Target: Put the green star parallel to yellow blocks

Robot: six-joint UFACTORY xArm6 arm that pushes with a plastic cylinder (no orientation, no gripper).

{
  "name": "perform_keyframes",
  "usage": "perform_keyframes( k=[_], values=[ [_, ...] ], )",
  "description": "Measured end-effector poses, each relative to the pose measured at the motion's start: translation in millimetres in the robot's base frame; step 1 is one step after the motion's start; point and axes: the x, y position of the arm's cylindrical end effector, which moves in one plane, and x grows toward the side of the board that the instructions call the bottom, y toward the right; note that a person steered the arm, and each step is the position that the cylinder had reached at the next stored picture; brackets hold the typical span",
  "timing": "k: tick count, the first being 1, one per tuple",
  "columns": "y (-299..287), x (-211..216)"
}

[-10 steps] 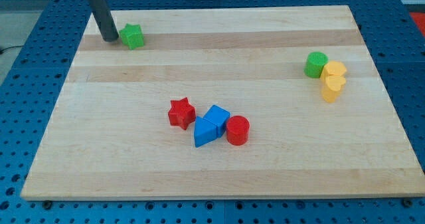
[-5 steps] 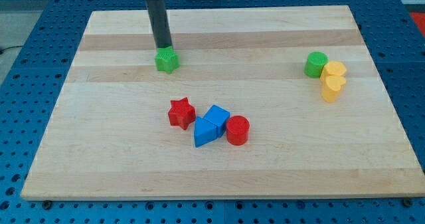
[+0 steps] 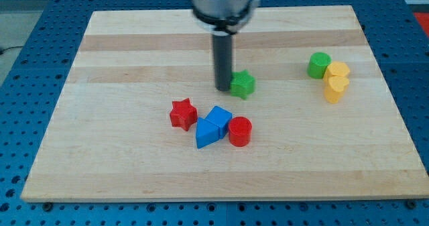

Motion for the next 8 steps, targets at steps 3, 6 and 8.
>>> perform_keyframes(
  k=[3,6,8],
  values=[
    [69.4,16.9],
    [105.1,39.1],
    [82.1,53.7]
  ],
)
